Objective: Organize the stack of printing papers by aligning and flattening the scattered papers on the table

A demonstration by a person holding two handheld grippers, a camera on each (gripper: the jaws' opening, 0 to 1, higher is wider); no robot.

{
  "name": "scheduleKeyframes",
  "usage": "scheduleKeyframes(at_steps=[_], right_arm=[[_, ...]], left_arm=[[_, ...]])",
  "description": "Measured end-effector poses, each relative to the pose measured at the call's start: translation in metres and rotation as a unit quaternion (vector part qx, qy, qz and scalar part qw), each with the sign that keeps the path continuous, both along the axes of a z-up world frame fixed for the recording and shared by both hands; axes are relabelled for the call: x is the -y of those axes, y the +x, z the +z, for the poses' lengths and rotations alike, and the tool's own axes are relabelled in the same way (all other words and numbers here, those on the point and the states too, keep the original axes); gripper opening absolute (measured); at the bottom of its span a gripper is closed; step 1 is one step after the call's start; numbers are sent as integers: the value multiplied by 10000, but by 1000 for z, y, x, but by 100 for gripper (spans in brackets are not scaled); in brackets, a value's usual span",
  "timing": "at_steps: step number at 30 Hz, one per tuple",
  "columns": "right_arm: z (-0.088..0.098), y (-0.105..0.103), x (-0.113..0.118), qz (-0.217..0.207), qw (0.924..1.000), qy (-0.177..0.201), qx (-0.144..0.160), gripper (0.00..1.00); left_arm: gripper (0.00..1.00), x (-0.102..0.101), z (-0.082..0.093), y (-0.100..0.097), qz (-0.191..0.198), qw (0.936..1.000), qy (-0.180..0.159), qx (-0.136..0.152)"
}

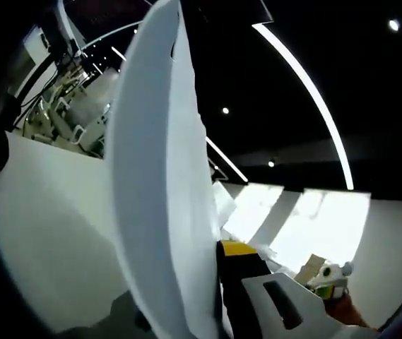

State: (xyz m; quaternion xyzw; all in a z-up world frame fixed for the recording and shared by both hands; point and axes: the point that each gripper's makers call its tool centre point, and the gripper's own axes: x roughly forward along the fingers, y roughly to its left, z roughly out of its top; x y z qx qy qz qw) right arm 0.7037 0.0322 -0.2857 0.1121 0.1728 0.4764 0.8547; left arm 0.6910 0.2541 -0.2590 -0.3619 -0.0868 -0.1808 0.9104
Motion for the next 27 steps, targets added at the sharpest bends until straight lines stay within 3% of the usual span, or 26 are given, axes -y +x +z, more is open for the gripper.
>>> scheduleKeyframes(at_steps=[13, 27], right_arm=[[1, -13, 10, -86, 9988, -424, 220, 90], [-3, -8, 40, -421, 9969, -612, 268, 90]], left_arm=[[6, 1, -1, 1, -20, 10000, 47, -37], [6, 1, -3, 1, -3, 10000, 81, -47]])
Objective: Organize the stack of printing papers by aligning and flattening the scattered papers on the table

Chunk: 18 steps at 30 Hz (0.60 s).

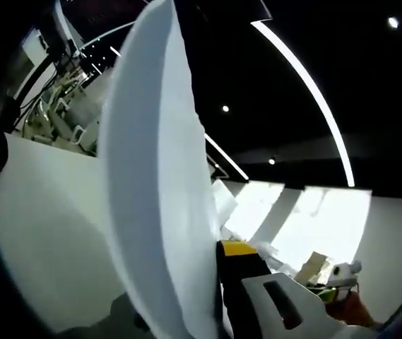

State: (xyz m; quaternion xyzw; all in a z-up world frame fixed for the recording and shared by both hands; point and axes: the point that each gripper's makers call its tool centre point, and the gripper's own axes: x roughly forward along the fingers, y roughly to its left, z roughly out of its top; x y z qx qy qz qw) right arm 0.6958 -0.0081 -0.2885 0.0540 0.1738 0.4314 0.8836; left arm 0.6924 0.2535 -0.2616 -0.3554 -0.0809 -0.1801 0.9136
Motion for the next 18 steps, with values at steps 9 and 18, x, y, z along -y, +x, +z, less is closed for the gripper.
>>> scheduleKeyframes(at_steps=[9, 18], right_arm=[[-1, 1, 9, -94, 9999, -70, 31, 90], [-5, 6, 28, -336, 9994, -82, -11, 90]], left_arm=[[6, 1, 0, 0, 6, 10000, -7, -15], [6, 1, 0, 0, 12, 10000, -13, -1]])
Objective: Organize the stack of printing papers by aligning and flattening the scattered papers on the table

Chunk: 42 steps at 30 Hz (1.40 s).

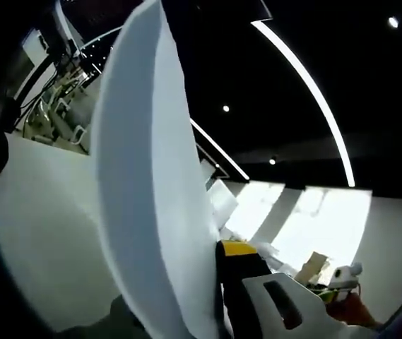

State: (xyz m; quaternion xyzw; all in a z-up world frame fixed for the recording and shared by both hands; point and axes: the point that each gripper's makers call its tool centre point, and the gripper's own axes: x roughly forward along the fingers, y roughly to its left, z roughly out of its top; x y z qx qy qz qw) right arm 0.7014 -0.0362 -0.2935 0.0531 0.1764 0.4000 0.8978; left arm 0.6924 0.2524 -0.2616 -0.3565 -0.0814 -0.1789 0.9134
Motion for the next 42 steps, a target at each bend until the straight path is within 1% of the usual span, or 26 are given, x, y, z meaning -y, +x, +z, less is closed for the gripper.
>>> scheduleKeyframes(at_steps=[7, 10, 14, 18, 21, 30, 32, 34, 39, 42], right_arm=[[-1, 4, 3, -81, 10000, -15, -39, 90], [1, 7, 3, -137, 9999, -6, 19, 90], [-1, 10, 7, -195, 9994, -231, 173, 90], [-3, 13, 11, -254, 9990, -309, 213, 90], [-4, 16, 16, -338, 9989, -282, 190, 90], [-4, 14, 35, -525, 9979, -310, 212, 90], [-3, 12, 38, -561, 9979, -245, 199, 90], [-1, 10, 38, -552, 9983, -63, 147, 90], [-1, 11, 41, -605, 9980, -65, 151, 90], [3, 6, 35, -477, 9985, 270, -29, 90]], left_arm=[[6, -2, 1, -1, 5, 10000, -69, 18], [6, -2, 1, -1, 9, 10000, -72, 26], [6, -5, 0, 0, 45, 10000, -78, 3], [6, -6, 0, 0, 55, 9999, -116, 1], [6, -5, 0, 0, 56, 9999, -99, -13], [6, -4, -1, 1, 86, 10000, -34, -33], [6, -4, -1, 1, 93, 9999, -6, -39], [6, -4, -2, 1, 95, 9999, 7, -42], [6, -4, -2, 1, 81, 10000, -7, -41], [6, -4, -1, 1, 75, 10000, -13, -29]])
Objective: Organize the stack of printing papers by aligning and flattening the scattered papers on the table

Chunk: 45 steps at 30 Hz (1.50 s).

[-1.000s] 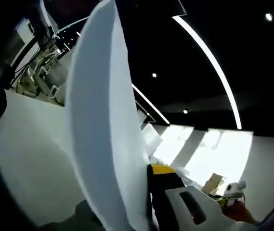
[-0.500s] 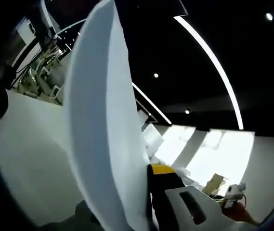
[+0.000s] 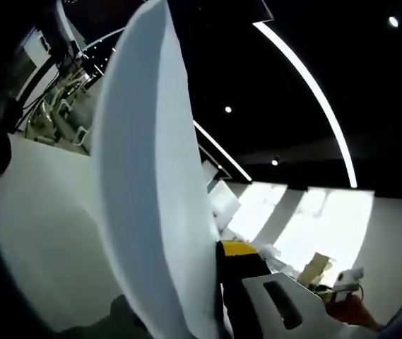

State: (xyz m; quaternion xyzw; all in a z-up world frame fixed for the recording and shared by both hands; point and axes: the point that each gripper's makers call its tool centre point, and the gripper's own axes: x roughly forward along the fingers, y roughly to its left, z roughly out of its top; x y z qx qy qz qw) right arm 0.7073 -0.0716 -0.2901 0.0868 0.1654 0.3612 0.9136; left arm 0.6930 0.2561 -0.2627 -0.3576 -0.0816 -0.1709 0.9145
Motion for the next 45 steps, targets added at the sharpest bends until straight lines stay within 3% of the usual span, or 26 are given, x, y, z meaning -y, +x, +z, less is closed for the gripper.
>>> scheduleKeyframes(at_steps=[5, 22, 29, 45], right_arm=[[11, -7, 0, 11, 9997, 256, 37, 90], [16, -12, 4, -39, 9998, -59, 186, 90], [7, -8, 11, -132, 9993, -303, 184, 90], [3, -9, 11, -167, 9989, -400, 172, 90]], left_arm=[[6, 1, 0, 0, -13, 10000, 36, -5], [6, -1, 1, -1, -31, 10000, -19, 31], [6, -1, 1, -1, -23, 10000, -36, 37], [6, -1, 2, -2, -38, 9999, -97, 84]])
